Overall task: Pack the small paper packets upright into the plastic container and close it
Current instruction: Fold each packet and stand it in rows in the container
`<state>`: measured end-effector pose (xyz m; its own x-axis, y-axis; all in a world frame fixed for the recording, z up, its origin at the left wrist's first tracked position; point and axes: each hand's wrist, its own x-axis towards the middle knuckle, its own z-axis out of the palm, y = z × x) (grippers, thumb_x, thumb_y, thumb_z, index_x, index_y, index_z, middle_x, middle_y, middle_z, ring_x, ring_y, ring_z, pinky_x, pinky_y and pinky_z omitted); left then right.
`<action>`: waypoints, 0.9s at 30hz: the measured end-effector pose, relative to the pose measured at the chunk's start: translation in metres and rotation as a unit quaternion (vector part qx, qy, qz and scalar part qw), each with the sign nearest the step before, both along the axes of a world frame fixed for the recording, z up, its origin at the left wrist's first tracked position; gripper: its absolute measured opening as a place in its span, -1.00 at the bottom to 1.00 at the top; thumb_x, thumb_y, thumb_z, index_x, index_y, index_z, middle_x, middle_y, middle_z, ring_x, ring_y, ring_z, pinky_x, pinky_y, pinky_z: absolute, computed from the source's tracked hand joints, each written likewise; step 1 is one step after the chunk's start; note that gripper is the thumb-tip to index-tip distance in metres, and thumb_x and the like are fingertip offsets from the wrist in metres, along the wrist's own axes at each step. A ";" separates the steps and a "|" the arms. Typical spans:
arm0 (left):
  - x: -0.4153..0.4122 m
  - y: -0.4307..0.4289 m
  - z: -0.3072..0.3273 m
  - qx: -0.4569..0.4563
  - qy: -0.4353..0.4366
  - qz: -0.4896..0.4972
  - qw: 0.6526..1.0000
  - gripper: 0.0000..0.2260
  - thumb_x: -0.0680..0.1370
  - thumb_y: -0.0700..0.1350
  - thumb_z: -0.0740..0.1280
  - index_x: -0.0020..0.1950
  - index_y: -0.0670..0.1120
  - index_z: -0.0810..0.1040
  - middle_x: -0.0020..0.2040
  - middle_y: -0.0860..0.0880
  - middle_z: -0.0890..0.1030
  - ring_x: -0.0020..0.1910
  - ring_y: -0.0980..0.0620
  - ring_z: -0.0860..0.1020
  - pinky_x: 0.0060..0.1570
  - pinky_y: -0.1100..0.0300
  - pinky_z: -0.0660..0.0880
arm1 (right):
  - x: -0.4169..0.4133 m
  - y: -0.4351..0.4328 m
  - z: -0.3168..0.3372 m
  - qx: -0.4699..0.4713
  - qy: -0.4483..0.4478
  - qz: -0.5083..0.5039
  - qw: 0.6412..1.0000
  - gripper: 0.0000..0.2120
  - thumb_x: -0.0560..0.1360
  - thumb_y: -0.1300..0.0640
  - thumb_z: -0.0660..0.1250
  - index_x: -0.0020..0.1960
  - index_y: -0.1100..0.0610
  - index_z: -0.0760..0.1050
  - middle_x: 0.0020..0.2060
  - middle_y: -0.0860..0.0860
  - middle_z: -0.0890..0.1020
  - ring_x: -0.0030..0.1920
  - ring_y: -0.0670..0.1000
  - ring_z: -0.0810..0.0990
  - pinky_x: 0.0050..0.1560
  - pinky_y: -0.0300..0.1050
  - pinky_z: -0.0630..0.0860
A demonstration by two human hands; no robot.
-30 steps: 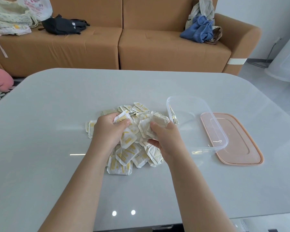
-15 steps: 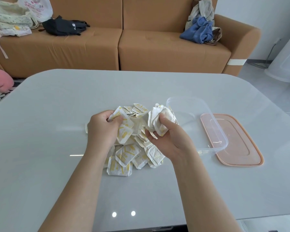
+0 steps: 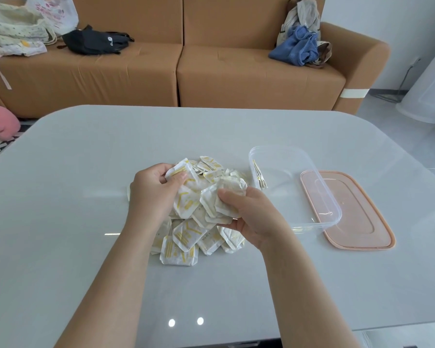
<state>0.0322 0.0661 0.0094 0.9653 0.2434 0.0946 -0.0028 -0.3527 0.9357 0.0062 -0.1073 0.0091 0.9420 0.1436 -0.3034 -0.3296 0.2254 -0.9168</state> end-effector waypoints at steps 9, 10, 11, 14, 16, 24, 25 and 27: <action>0.002 -0.002 -0.004 0.035 0.023 0.026 0.999 -0.73 0.47 -0.01 0.34 -0.12 -0.24 0.58 -0.27 -0.31 0.52 -0.35 -0.01 0.34 -0.31 0.14 0.31 | 0.003 0.001 -0.002 0.081 -0.009 -0.068 0.994 -0.84 0.57 0.30 0.24 0.06 0.31 0.56 -0.13 0.13 0.64 -0.15 0.05 0.65 -0.12 -0.06 0.65; 0.001 -0.004 -0.003 0.014 0.024 0.009 1.000 -0.69 0.47 0.00 0.34 -0.09 -0.27 0.56 -0.30 -0.30 0.47 -0.35 0.01 0.32 -0.30 0.14 0.29 | 0.004 0.004 -0.005 0.055 -0.012 -0.066 0.996 -0.82 0.57 0.30 0.25 0.11 0.33 0.55 -0.10 0.15 0.64 -0.10 0.08 0.65 -0.06 -0.01 0.63; 0.001 -0.007 -0.002 -0.004 0.026 -0.002 1.000 -0.67 0.49 -0.01 0.33 -0.07 -0.31 0.55 -0.34 -0.23 0.40 -0.35 0.02 0.29 -0.30 0.15 0.26 | 0.004 0.007 -0.008 0.024 -0.015 -0.072 0.997 -0.79 0.56 0.29 0.26 0.15 0.35 0.53 -0.07 0.16 0.64 -0.05 0.11 0.64 0.02 0.06 0.61; -0.001 -0.013 0.000 -0.030 0.042 -0.010 0.999 -0.70 0.55 -0.08 0.29 -0.20 -0.33 0.47 -0.38 -0.07 0.24 -0.39 0.05 0.20 -0.34 0.19 0.18 | 0.006 0.013 -0.012 -0.023 -0.013 -0.080 0.996 -0.77 0.53 0.27 0.31 0.14 0.36 0.53 -0.06 0.19 0.63 -0.01 0.15 0.63 0.15 0.22 0.56; -0.001 -0.015 0.002 -0.062 0.064 -0.013 0.996 -0.75 0.51 -0.08 0.29 -0.27 -0.22 0.43 -0.37 -0.07 0.25 -0.35 0.04 0.24 -0.27 0.17 0.23 | 0.007 0.013 -0.013 -0.026 -0.009 -0.077 0.997 -0.77 0.52 0.27 0.31 0.13 0.37 0.52 -0.07 0.20 0.63 -0.03 0.16 0.64 0.14 0.22 0.56; -0.001 -0.012 0.007 -0.220 0.093 -0.026 0.971 -0.75 0.60 -0.25 0.20 -0.21 -0.19 0.61 -0.31 -0.12 0.66 -0.41 0.02 0.61 -0.45 0.26 0.53 | 0.011 0.004 -0.016 -0.005 -0.023 -0.185 0.982 -0.80 0.49 0.28 0.32 0.08 0.32 0.57 -0.09 0.16 0.65 -0.03 0.13 0.64 0.05 0.06 0.60; -0.001 -0.011 0.007 -0.203 0.091 -0.030 0.974 -0.75 0.61 -0.24 0.19 -0.17 -0.20 0.62 -0.32 -0.12 0.67 -0.39 0.02 0.63 -0.45 0.27 0.53 | 0.011 0.004 -0.015 0.007 -0.023 -0.198 0.980 -0.81 0.50 0.29 0.30 0.09 0.31 0.56 -0.09 0.16 0.65 -0.02 0.12 0.65 0.05 0.04 0.60; -0.001 -0.011 0.007 -0.184 0.094 -0.053 0.977 -0.75 0.62 -0.22 0.19 -0.15 -0.21 0.62 -0.35 -0.10 0.68 -0.35 0.00 0.65 -0.44 0.27 0.52 | 0.011 0.004 -0.017 0.032 -0.017 -0.224 0.974 -0.82 0.52 0.30 0.29 0.09 0.29 0.57 -0.07 0.16 0.66 0.01 0.14 0.66 0.09 0.06 0.60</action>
<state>0.0312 0.0552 0.0162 0.9788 0.1264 -0.1612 0.1624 0.0010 0.9867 0.0172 -0.1029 -0.0074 0.9238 -0.2658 -0.2758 -0.1557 0.3973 -0.9044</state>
